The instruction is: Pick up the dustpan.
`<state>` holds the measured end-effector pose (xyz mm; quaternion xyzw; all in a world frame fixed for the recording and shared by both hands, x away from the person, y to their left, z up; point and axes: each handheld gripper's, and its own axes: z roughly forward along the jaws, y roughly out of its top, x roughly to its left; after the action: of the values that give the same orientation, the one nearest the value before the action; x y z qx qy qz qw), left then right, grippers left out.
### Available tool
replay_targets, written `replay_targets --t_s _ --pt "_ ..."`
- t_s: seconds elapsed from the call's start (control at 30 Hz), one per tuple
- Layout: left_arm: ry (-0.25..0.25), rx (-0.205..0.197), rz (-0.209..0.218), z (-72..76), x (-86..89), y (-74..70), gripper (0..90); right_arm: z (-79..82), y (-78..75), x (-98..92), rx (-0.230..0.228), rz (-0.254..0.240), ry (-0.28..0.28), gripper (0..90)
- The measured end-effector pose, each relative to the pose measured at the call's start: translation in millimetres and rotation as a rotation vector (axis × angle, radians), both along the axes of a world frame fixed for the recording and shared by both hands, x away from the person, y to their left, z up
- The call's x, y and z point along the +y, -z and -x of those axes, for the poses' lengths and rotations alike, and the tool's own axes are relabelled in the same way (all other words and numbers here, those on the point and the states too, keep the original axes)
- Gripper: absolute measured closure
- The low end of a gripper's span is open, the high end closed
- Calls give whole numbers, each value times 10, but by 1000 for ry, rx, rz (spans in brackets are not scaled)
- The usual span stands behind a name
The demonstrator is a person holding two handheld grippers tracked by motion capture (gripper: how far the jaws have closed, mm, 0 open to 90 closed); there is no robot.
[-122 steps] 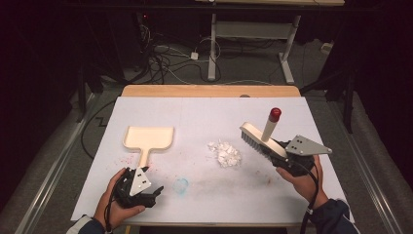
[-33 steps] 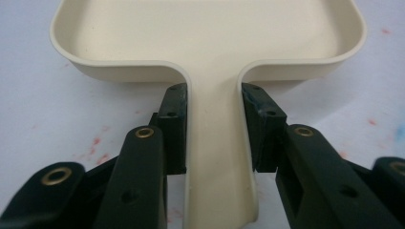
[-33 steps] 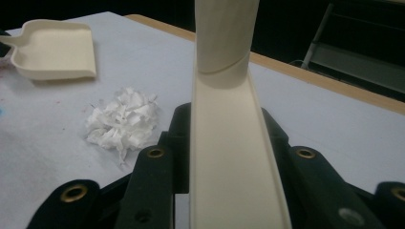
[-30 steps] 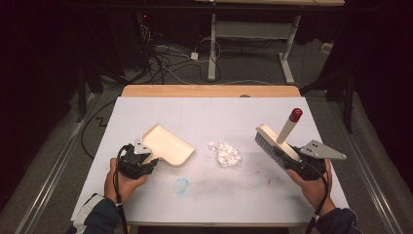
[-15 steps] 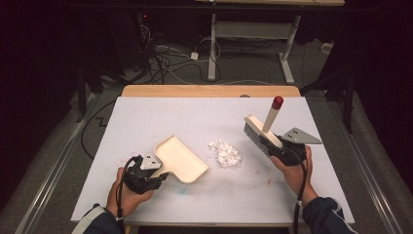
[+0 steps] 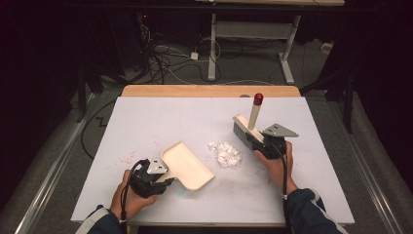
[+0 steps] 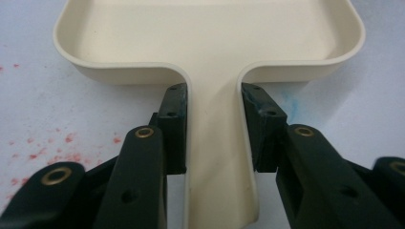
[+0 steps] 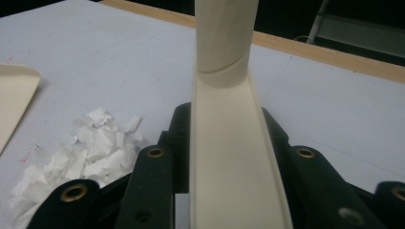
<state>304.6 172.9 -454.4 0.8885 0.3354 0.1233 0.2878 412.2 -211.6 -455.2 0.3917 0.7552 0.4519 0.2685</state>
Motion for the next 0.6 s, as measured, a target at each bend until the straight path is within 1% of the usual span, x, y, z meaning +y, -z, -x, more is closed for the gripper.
replay_targets --t_s 0.07,0.17,0.2,0.27,0.33,0.37,0.43,0.47,0.5,0.57,0.6 --pt "0 3 2 -2 2 7 638 6 -8 -6 18 0 -9 675" --pt "-1 5 2 -1 1 15 638 18 -43 -14 45 26 -12 674" --pt "-1 7 4 -2 1 16 638 14 -59 -18 61 38 -12 675" --pt "1 14 7 -7 4 22 638 -2 -105 -23 114 55 -22 675" --pt "3 19 8 -14 4 30 638 -12 -139 -28 138 84 -13 677" --pt "4 22 10 -18 1 33 638 -23 -152 -34 155 89 -14 677" --pt "6 27 13 -30 -12 41 638 -54 -196 -47 196 117 -20 677" --pt "3 29 16 -33 -22 45 637 -63 -210 -56 212 123 -23 677" --pt "3 32 17 -39 -33 50 637 -71 -214 -67 224 118 -28 677" --pt "8 36 14 -54 -54 60 637 -89 -216 -82 226 119 -26 678" --pt "11 39 15 -63 -64 68 637 -96 -220 -79 222 132 -11 678"
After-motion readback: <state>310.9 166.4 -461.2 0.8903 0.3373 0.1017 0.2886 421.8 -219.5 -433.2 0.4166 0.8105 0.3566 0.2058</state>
